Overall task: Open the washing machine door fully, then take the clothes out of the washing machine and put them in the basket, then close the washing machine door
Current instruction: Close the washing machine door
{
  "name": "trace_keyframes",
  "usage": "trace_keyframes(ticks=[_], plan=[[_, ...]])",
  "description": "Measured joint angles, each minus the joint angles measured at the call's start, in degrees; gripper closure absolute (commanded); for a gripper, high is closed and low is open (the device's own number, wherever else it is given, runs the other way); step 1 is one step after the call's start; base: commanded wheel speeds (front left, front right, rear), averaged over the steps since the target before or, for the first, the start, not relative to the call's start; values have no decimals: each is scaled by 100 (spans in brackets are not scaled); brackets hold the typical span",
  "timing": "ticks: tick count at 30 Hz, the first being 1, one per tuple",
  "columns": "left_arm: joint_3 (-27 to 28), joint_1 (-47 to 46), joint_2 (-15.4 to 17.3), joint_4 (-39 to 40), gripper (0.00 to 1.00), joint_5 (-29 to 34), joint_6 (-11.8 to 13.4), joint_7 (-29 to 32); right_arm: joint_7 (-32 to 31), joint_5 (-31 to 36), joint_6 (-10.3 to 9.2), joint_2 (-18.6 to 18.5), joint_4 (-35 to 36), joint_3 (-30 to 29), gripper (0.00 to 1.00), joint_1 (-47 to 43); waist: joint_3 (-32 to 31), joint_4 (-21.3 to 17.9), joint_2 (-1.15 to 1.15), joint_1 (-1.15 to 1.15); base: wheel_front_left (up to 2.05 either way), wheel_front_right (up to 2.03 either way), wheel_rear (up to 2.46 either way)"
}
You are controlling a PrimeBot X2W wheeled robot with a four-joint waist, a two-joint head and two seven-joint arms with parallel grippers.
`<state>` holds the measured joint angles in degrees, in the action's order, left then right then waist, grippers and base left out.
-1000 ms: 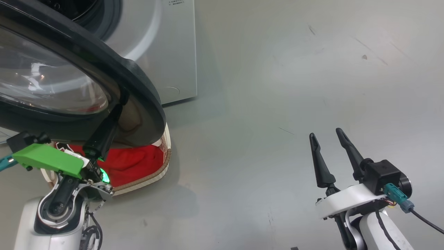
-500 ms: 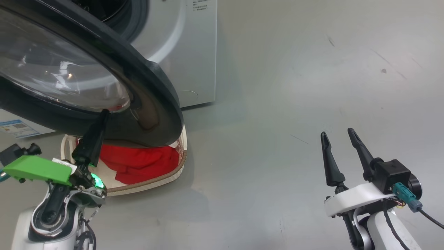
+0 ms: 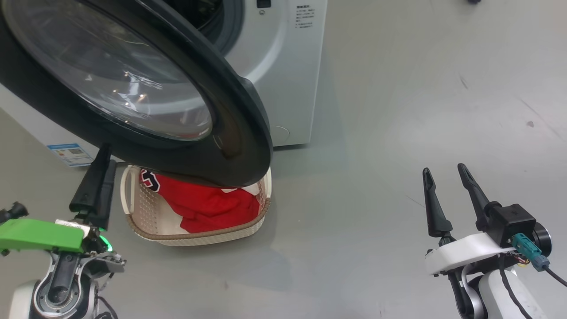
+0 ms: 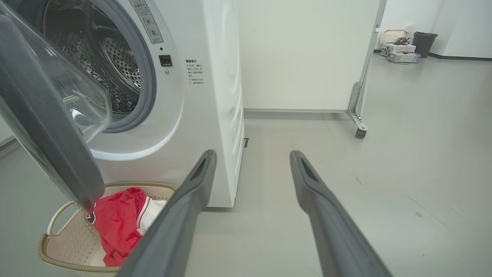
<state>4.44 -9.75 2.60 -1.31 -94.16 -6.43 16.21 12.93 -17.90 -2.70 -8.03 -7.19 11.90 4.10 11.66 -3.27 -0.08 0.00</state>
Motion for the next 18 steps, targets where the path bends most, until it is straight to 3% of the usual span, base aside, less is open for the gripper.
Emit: trace_keyframes(ticks=[3,7,14,18], plan=[[-7,90,110,97,0,537,-4,-226,0,0,0,0,-1,21,0,-1,-74,115,0,0,0,0,0],[-166,294,717,229,0,2028,-42,-627,0,0,1,0,-30,41,0,-18,-201,198,0,0,0,0,0],[-479,700,1284,422,0,4211,-42,-1417,-1,1,2,-7,-87,86,0,-128,-421,216,0,0,0,0,0],[-710,903,1478,467,0,5164,141,-1724,-1,1,1,-12,-87,96,0,-165,-513,178,0,0,0,0,0]])
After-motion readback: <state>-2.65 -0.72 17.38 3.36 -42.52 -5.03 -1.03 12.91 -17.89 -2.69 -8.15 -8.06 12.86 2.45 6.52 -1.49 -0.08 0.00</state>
